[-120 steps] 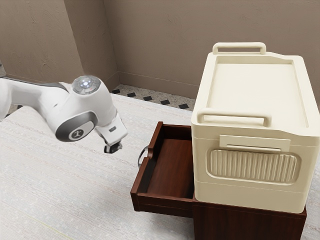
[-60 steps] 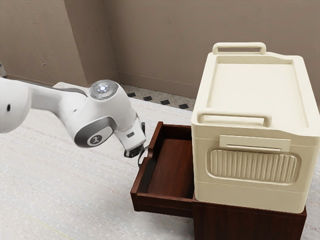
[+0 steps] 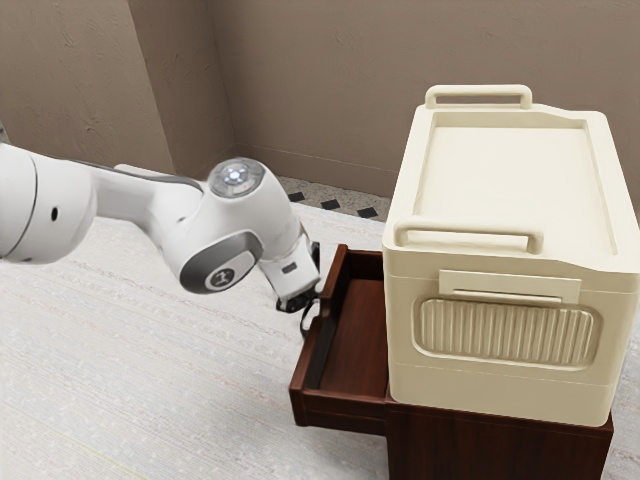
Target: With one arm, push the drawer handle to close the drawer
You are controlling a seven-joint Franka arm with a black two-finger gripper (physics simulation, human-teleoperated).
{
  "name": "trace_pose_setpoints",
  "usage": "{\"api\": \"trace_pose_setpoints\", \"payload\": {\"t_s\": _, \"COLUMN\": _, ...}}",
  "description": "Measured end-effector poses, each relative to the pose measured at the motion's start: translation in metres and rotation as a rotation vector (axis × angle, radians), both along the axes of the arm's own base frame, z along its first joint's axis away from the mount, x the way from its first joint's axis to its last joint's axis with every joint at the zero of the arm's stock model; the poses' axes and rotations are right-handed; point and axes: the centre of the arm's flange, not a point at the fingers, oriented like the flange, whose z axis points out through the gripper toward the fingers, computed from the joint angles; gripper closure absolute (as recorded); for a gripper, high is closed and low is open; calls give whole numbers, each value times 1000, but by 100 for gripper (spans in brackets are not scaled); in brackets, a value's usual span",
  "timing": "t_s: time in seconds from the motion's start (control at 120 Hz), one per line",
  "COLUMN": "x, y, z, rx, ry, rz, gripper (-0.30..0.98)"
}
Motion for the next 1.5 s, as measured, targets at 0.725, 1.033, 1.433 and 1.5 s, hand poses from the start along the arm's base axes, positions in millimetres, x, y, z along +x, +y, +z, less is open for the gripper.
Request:
{"api": "trace_pose_setpoints", "payload": {"t_s": 0.725, "x": 25, "y": -88, "z": -3, "rx": -34, "ry": -43, "rz": -108, "gripper": 79}}
{"api": "trace_pose_setpoints", "payload": {"t_s": 1.033, "x": 30, "y": -109, "z": -6, "rx": -45, "ry": -50, "rz": -139, "gripper": 79}}
{"api": "trace_pose_setpoints", "payload": {"t_s": 1.433, "x": 16, "y": 73, "z": 110, "rx": -219, "ry": -86, "rz": 418, "gripper": 67}}
{"api": "trace_pose_setpoints", "payload": {"t_s": 1.5, "x": 13, "y": 118, "z": 131, "rx": -351, "ry": -24, "rz": 703, "gripper": 52}}
